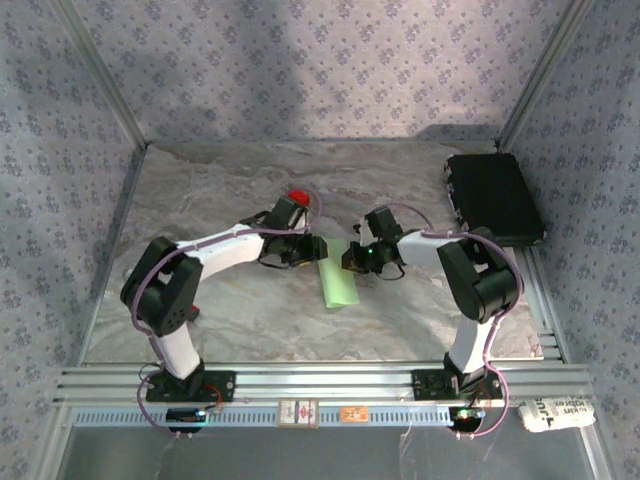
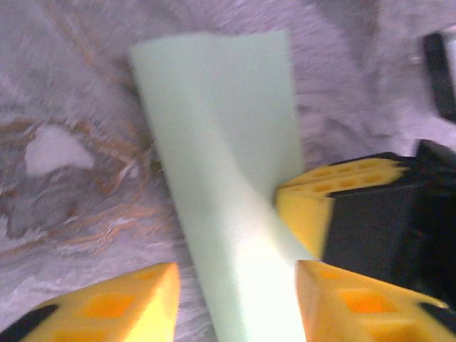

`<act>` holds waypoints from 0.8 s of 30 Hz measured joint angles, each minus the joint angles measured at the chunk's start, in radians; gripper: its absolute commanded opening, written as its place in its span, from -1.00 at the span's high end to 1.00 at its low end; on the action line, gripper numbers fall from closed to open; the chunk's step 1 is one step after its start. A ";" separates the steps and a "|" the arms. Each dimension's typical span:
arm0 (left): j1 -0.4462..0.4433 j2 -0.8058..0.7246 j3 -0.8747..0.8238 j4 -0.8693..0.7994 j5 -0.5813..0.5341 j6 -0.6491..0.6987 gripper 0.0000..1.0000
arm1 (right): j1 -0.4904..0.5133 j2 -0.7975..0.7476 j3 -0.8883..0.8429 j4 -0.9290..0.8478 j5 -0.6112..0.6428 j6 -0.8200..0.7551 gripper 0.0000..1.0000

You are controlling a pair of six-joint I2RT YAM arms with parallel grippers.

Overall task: Fold a paper plane with a square sheet of paper (pick it up from the middle)
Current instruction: Hold the square sheet of paper at the center of the table, then first fold the square sheet of paper in half at the center of the table.

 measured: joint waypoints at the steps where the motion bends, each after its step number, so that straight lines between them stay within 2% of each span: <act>1: 0.006 -0.007 -0.009 0.031 0.023 -0.006 0.51 | -0.003 0.002 0.001 -0.001 -0.007 -0.003 1.00; 4: 0.013 -0.005 -0.034 0.120 0.103 -0.046 1.00 | -0.006 0.005 0.001 0.000 -0.016 -0.006 1.00; 11: 0.013 0.068 -0.087 0.318 0.265 -0.165 1.00 | -0.007 0.005 0.001 0.000 -0.017 -0.006 1.00; 16: 0.013 0.101 -0.103 0.339 0.290 -0.182 1.00 | -0.007 0.005 0.001 0.000 -0.017 -0.006 1.00; 24: 0.013 0.128 -0.141 0.332 0.270 -0.159 1.00 | -0.007 0.005 -0.001 0.002 -0.017 -0.006 1.00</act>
